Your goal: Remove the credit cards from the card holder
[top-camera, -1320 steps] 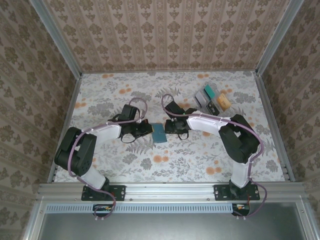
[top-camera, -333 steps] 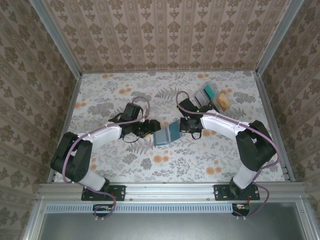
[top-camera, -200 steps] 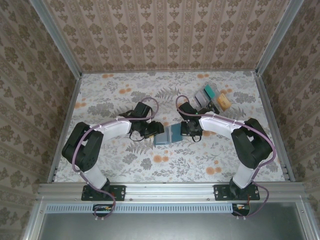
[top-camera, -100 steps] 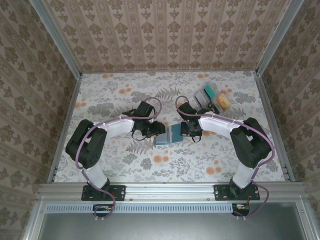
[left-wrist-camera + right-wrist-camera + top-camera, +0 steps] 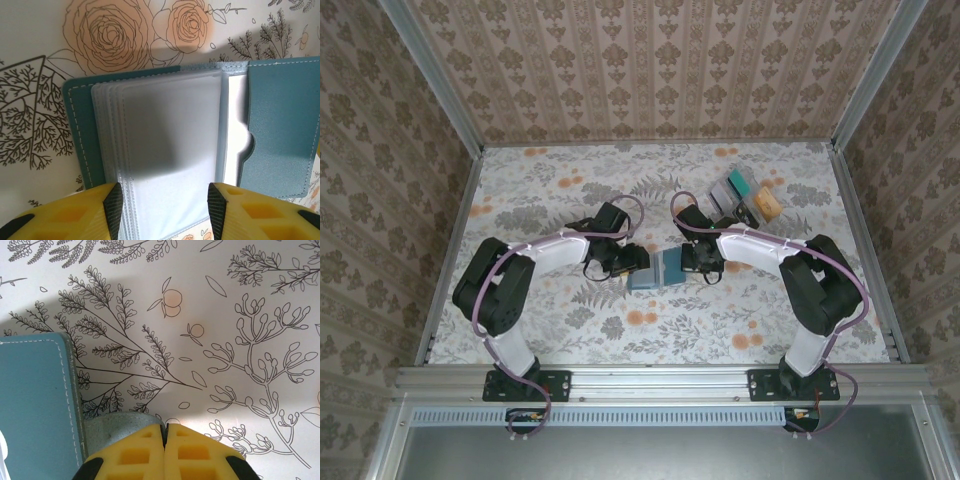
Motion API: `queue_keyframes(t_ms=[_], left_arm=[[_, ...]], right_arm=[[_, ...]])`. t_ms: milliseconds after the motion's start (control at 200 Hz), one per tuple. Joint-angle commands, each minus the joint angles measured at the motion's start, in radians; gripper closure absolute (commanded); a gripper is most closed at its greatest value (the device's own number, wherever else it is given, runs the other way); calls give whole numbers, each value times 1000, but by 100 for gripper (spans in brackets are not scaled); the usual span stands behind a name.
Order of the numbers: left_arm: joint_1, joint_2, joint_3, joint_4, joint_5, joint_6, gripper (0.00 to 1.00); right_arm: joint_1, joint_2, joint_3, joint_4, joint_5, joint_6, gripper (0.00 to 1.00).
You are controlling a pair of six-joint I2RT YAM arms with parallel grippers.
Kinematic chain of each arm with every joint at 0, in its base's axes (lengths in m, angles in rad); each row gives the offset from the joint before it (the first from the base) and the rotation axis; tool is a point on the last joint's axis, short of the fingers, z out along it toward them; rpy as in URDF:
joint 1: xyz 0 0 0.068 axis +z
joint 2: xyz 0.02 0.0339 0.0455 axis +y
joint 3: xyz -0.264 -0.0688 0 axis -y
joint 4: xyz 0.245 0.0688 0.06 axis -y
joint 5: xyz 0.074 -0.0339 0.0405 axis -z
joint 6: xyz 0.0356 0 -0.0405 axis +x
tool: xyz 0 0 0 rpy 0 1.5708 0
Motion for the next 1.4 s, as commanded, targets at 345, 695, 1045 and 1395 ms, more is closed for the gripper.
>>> queue_keyframes(t_ms=[345, 695, 1045, 1395], left_arm=[[-3, 58, 39, 7, 65, 13, 42], [-2, 20, 31, 64, 142, 21, 49], [-2, 21, 34, 74, 168, 31, 49], [-2, -17, 48, -33, 59, 84, 49]], right_arm=[[-1, 11, -7, -2, 23, -1, 96], [2, 11, -5, 0, 15, -2, 96], [5, 6, -6, 1, 13, 1, 96], [6, 6, -8, -2, 15, 5, 96]])
